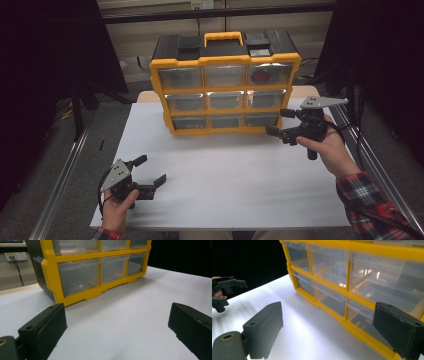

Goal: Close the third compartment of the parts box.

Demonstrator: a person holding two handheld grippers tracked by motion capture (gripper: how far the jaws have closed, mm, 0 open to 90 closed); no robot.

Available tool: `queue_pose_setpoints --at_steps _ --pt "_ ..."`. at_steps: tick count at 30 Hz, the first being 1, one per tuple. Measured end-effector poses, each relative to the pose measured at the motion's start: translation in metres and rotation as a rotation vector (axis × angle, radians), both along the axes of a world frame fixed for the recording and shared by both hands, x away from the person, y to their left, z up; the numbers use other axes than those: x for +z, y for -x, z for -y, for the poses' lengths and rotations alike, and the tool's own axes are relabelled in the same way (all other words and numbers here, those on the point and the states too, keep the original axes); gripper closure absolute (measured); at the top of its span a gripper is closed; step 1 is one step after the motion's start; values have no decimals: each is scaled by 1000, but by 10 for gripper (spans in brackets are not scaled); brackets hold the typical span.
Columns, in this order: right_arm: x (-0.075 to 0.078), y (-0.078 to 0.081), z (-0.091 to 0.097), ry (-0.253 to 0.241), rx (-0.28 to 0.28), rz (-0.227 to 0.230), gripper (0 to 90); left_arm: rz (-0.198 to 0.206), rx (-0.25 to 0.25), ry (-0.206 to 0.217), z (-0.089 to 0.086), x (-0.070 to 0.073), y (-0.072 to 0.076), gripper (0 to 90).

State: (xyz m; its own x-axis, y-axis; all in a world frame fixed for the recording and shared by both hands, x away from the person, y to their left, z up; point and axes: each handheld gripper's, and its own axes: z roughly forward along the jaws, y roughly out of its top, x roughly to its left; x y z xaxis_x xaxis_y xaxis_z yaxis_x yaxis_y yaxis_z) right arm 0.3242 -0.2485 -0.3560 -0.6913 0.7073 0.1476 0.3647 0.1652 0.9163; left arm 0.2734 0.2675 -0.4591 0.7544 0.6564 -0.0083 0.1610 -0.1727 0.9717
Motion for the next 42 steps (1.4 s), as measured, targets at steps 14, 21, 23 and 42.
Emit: queue_pose_setpoints --at_steps 14,21,23,42 --pt "-28 16 7 10 -11 -13 89 -2 6 15 1 0 1 19" --pt "-39 23 12 9 -25 -10 89 -7 1 7 0 0 1 19" --pt "-43 26 12 11 -29 -10 89 -7 2 7 1 0 1 19" --pt "-82 50 21 0 -65 5 83 -4 2 8 1 0 0 19"
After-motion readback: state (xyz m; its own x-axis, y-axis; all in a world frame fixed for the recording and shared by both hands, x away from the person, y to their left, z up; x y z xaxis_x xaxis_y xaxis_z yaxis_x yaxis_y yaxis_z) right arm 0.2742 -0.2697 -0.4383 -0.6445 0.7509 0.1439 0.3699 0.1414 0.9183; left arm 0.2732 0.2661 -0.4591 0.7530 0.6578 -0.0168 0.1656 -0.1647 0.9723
